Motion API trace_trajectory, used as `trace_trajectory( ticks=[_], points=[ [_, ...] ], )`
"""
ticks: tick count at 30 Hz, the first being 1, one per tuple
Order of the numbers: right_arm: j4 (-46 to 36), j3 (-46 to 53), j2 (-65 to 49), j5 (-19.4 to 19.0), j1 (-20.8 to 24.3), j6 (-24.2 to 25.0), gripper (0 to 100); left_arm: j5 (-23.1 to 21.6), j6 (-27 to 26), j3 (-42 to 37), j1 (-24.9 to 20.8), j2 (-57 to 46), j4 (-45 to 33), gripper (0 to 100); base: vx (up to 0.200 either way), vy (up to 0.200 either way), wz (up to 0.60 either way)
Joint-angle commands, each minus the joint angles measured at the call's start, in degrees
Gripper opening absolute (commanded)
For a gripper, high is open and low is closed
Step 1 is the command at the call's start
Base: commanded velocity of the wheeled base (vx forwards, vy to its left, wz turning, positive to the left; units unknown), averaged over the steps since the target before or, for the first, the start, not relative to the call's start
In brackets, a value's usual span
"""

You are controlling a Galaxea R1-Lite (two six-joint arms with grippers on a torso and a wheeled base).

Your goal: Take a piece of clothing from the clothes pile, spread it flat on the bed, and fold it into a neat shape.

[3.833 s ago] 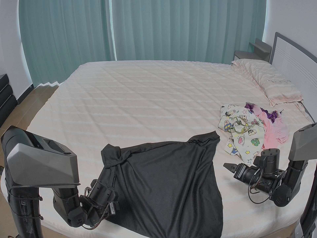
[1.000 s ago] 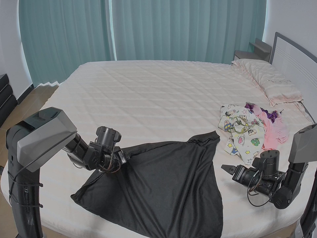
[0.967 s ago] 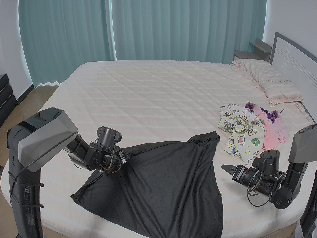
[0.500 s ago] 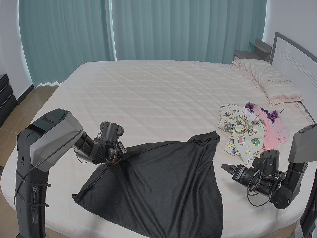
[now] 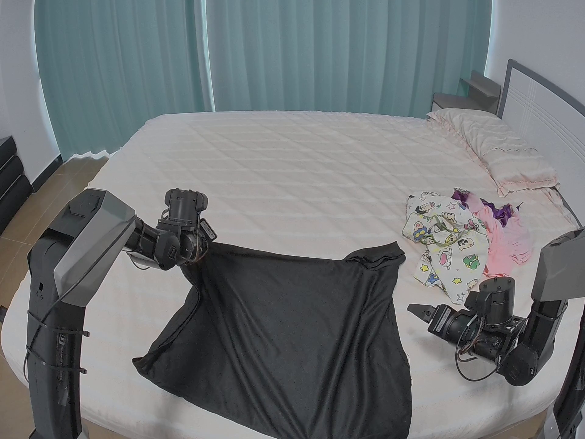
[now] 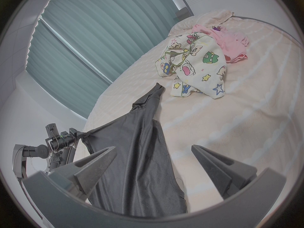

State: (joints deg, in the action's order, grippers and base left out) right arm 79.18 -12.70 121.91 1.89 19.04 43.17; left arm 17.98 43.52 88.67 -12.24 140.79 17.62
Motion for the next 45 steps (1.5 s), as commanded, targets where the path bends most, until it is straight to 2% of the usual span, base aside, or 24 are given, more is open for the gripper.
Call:
trace_trajectory(
  ticks=[1,8,11,12,16,19,21,27,31,33,34,40,43,44,45],
  points=[
    [0.0,-0.3,1.1,0.0,0.0,0.1,100,1.4,0.0,7.0,2.1,4.7,0.2,0,0.0,0.0,0.0],
    [3.1,0.0,2.3,0.2,0.0,0.2,100,1.7,-0.1,14.6,3.0,8.0,0.2,0,0.0,0.0,0.0],
    [4.8,0.7,3.3,0.4,0.3,-0.1,100,1.7,-0.5,15.4,2.9,8.0,0.1,0,0.0,0.0,0.0],
    [5.6,1.1,3.7,0.4,0.4,-0.1,100,1.7,-1.6,15.5,2.9,8.1,0.4,100,0.0,0.0,0.0],
    [6.5,1.5,4.0,0.3,0.4,-0.2,100,1.7,-3.4,15.9,2.9,8.7,0.5,100,0.0,0.0,0.0],
    [6.5,1.8,4.0,0.3,0.5,-0.3,100,4.4,-4.0,18.1,3.9,11.0,-0.1,100,0.0,0.0,0.0],
    [6.5,2.0,4.0,0.3,0.5,-0.4,100,4.7,-4.3,17.8,4.4,10.9,-0.2,100,0.0,0.0,0.0],
    [6.4,2.3,4.1,-0.1,0.5,-0.4,100,5.3,-4.0,14.6,6.1,5.7,-0.9,100,0.0,0.0,0.0],
    [6.5,2.9,3.8,-0.1,0.6,-0.4,100,1.8,-3.4,4.5,6.0,-2.1,-0.4,100,0.0,0.0,0.0],
    [6.5,2.9,3.8,-0.1,0.6,-0.5,100,0.9,-3.1,1.9,5.9,-3.4,-0.3,100,0.0,0.0,0.0],
    [6.5,2.9,3.9,-0.1,0.6,-0.5,100,-0.8,-1.9,-4.4,5.6,-6.6,0.1,100,0.0,0.0,0.0],
    [6.5,3.0,3.9,-0.1,1.2,-0.4,100,-8.7,1.2,-24.7,4.3,-15.5,5.1,100,0.0,0.0,0.0],
    [6.5,3.0,3.9,-0.2,1.3,-0.4,100,-10.3,1.6,-35.2,2.7,-19.2,9.5,100,-0.067,0.0,0.0],
    [6.5,3.0,3.9,-0.2,1.3,-0.4,100,-10.5,1.6,-36.3,2.5,-19.6,10.1,100,-0.2,0.0,0.0],
    [6.6,3.1,3.9,-0.2,1.3,-0.4,100,-10.9,1.6,-42.2,1.3,-21.3,13.6,100,-0.2,0.0,0.0]
  ],
)
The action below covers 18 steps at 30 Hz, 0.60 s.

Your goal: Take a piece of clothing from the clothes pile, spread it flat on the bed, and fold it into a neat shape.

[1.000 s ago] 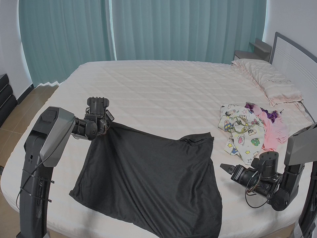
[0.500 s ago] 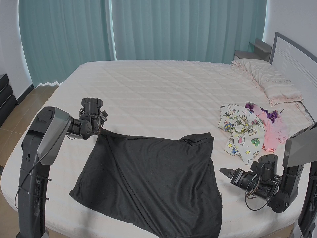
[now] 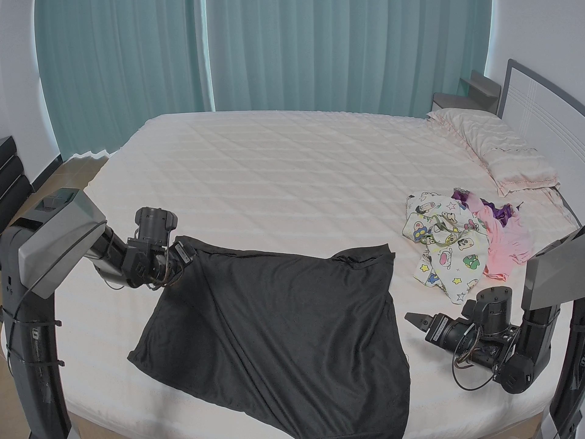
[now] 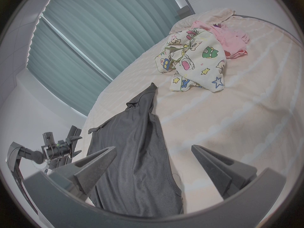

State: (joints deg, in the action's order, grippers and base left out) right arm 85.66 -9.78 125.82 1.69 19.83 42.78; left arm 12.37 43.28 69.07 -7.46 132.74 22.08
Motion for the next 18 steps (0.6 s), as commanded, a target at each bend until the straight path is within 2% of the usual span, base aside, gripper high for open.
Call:
trace_trajectory(
  ticks=[1,2,4,9,12,18],
  points=[
    [0.1,0.2,0.0,0.0,0.5,0.0,100,-5.3,1.8,-23.1,-3.5,-13.5,9.4,100,-0.2,0.0,0.0],
    [0.1,0.3,-0.2,0.1,0.6,0.0,100,-5.4,1.7,-28.2,-4.2,-14.9,13.3,100,-0.2,0.0,0.0],
    [0.1,0.5,-0.5,0.1,0.6,0.0,100,-5.3,1.5,-33.3,-4.7,-15.9,17.1,100,-0.2,0.0,0.0],
    [1.6,1.6,-0.5,0.2,1.5,-0.1,100,-5.3,1.3,-42.5,-4.7,-17.3,21.6,100,-0.2,0.0,0.0],
    [2.1,1.9,-0.4,0.2,1.9,-0.1,100,-5.3,1.4,-45.3,-4.6,-16.8,22.3,100,-0.2,0.0,0.0],
    [2.4,1.7,-1.2,0.2,1.6,-0.1,100,-5.8,2.3,-44.9,-3.1,-16.6,26.5,100,0.0,0.0,0.0]
  ],
)
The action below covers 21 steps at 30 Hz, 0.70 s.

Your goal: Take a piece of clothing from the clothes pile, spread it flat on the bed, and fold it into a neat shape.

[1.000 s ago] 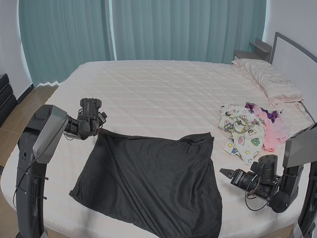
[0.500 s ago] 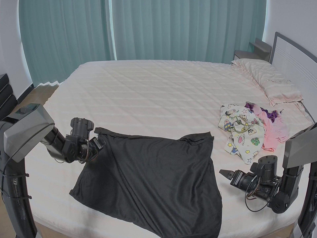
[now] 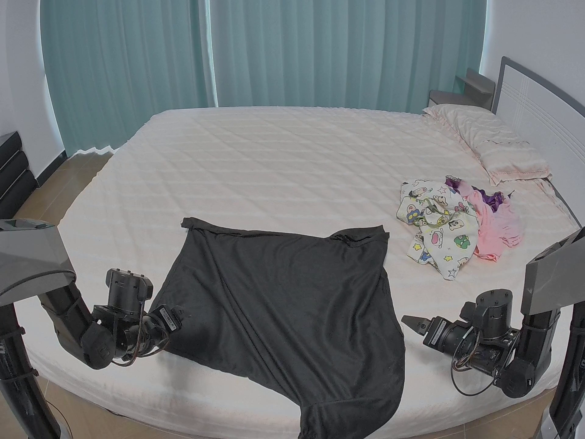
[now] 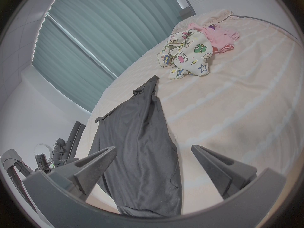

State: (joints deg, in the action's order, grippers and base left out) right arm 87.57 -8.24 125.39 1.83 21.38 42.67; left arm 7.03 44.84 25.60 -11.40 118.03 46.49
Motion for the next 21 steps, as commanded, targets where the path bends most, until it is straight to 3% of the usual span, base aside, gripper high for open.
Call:
trace_trajectory(
  ticks=[1,12,21],
  points=[
    [0.6,0.2,-1.5,0.0,0.0,0.0,100,-0.4,1.1,-1.3,1.1,-1.9,3.0,100,0.0,0.0,0.0],
    [0.3,0.4,-1.1,-0.2,0.4,0.0,100,0.1,1.0,-1.1,1.5,3.1,3.6,100,0.0,0.0,0.0],
    [0.4,0.7,-0.2,-0.2,1.1,0.0,100,0.5,-0.6,1.1,4.9,5.6,3.4,100,0.0,0.0,0.0]
  ],
)
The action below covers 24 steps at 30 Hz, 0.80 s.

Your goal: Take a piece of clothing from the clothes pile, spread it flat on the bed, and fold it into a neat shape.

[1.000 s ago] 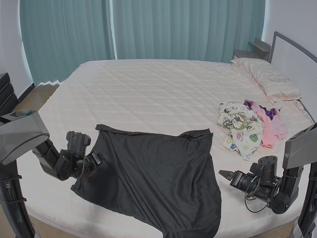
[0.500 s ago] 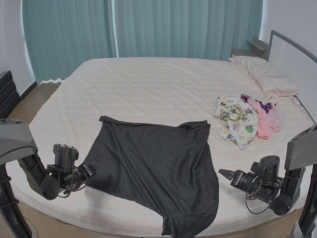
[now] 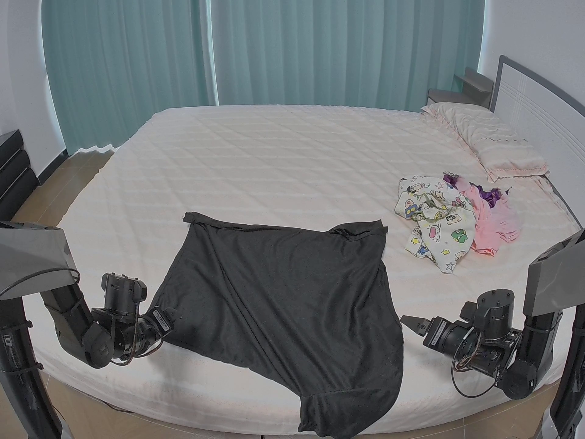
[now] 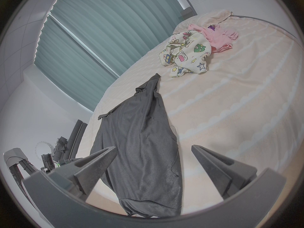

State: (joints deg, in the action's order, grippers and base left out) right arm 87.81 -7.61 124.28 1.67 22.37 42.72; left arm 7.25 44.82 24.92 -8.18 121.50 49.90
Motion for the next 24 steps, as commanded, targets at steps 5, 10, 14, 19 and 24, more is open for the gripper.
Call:
trace_trajectory(
  ticks=[5,10,14,19,24],
  points=[
    [0.3,0.0,1.2,0.1,0.7,0.1,100,2.7,-1.1,4.5,3.7,7.0,0.3,100,0.0,0.0,0.0],
    [0.3,0.0,1.5,0.0,0.7,0.1,100,5.8,-1.1,7.9,4.4,10.1,0.3,100,0.0,0.0,0.0],
    [0.3,0.0,1.6,0.1,0.7,0.1,100,6.2,-1.1,9.7,4.3,11.4,0.4,100,0.0,0.0,0.0],
    [0.3,0.1,1.7,0.1,0.8,0.1,100,6.1,-0.8,10.3,4.7,11.7,0.2,0,0.0,0.0,0.0],
    [0.3,0.9,3.5,-1.2,1.2,0.0,100,6.5,-2.4,6.0,4.8,8.2,-0.1,0,0.0,0.0,0.0]
  ],
)
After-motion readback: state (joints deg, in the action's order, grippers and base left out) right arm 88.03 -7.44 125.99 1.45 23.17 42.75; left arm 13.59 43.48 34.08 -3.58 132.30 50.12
